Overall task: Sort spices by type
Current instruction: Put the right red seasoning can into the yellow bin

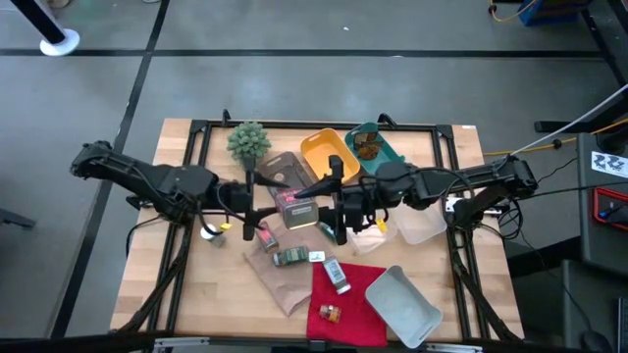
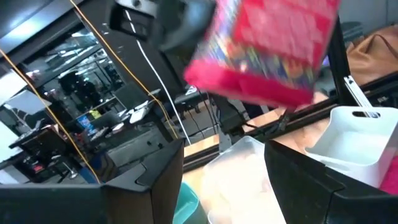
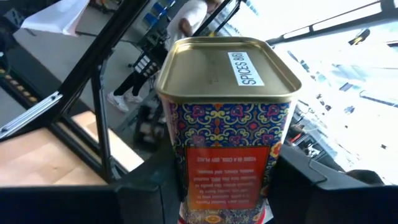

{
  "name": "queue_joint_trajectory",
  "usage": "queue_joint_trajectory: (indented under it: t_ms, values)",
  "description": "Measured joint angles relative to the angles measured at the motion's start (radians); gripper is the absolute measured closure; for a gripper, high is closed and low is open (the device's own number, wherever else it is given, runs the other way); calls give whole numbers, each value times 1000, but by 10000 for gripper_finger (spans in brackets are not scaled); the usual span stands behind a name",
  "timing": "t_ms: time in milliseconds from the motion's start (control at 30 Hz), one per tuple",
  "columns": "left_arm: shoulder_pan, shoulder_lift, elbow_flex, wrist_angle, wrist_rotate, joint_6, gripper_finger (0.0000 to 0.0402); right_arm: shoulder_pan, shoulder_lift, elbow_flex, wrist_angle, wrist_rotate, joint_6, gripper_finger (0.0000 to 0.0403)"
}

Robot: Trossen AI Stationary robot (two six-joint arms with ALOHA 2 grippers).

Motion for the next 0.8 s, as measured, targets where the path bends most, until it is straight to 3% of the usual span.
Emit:
queue_joint_trajectory:
  t_ms: [800]
  values:
    - [0, 12, 0, 4, -21, 26, 192, 0, 14, 0, -4, 3, -24, 226]
